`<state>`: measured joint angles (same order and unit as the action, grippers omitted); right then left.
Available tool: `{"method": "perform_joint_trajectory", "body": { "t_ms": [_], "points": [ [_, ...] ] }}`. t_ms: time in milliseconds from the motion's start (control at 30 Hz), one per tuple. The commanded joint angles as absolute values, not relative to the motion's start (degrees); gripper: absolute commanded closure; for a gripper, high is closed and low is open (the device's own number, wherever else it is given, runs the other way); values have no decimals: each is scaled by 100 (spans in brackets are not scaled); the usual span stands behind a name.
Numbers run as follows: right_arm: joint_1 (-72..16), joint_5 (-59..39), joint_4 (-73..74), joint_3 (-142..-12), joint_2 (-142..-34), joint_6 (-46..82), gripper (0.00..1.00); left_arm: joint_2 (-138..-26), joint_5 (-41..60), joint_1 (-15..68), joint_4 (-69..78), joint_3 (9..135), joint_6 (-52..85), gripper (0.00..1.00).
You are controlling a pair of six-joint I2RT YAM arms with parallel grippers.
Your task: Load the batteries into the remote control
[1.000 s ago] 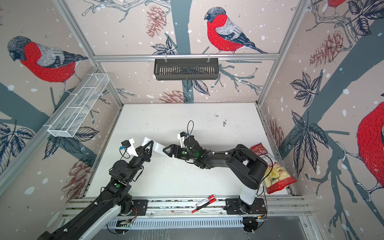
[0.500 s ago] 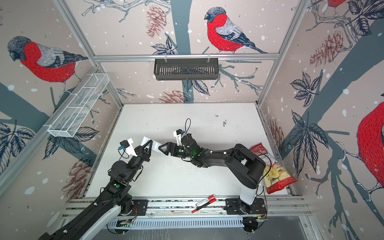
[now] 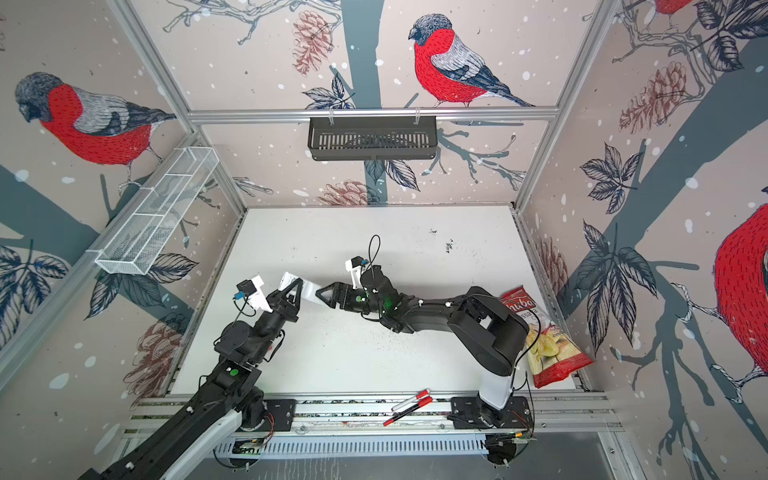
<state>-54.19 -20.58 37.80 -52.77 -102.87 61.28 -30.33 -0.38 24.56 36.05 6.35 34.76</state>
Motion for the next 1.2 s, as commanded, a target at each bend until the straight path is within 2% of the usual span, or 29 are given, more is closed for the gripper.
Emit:
{"method": "perform_joint_trajectory", "body": {
  "t_ms": [0, 533, 1167],
  "points": [
    [-5413, -1934, 3688, -5389, -10365, 6108, 15, -2988, 316, 2457, 3854, 696, 3709, 100],
    [-5434, -1934, 3452, -5504, -10442, 6029, 23, -3058, 352, 2454, 3937, 680, 3718, 100],
    [-5399, -1892, 3270, -5349, -10266, 5852, 24, -3181, 264, 2453, 3775, 752, 3463, 100]
  ]
}}
